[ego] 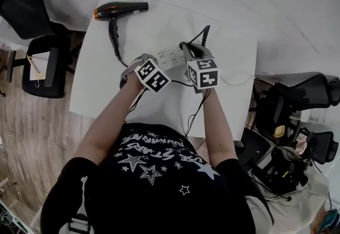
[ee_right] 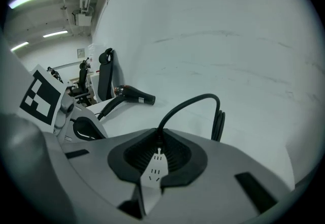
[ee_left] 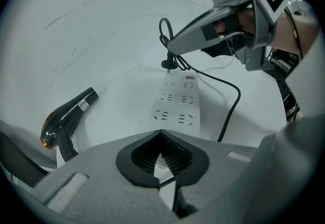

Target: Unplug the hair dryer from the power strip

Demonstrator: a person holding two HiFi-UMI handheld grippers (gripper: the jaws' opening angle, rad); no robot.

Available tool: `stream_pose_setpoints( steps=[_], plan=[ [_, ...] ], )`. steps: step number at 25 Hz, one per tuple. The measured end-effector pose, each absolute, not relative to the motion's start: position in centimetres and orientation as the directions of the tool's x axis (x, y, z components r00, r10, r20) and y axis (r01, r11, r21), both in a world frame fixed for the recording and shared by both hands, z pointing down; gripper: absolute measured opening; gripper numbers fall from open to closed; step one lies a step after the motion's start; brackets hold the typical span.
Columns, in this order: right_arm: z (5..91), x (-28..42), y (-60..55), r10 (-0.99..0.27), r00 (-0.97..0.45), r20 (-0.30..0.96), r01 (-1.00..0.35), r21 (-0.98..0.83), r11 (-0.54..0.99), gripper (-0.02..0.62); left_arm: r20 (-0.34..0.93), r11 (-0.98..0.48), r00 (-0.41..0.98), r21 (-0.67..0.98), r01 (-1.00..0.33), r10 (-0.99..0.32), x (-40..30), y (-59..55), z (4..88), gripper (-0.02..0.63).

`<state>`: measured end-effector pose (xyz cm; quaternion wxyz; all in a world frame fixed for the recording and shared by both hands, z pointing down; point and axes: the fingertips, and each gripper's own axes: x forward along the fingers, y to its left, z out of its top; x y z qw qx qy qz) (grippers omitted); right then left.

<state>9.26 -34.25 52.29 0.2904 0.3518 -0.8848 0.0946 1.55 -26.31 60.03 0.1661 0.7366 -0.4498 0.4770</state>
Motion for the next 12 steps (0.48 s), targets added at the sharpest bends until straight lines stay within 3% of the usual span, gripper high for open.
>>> stream_pose_setpoints(
  steps=[12],
  plan=[
    [49.7,11.4,-32.3,-0.639,-0.561,0.527,-0.769,-0.045,0.638,0.049,0.787,-0.526,0.208,-0.168,-0.834,-0.582,1.5,-26.0,59.9,0.008]
  ],
)
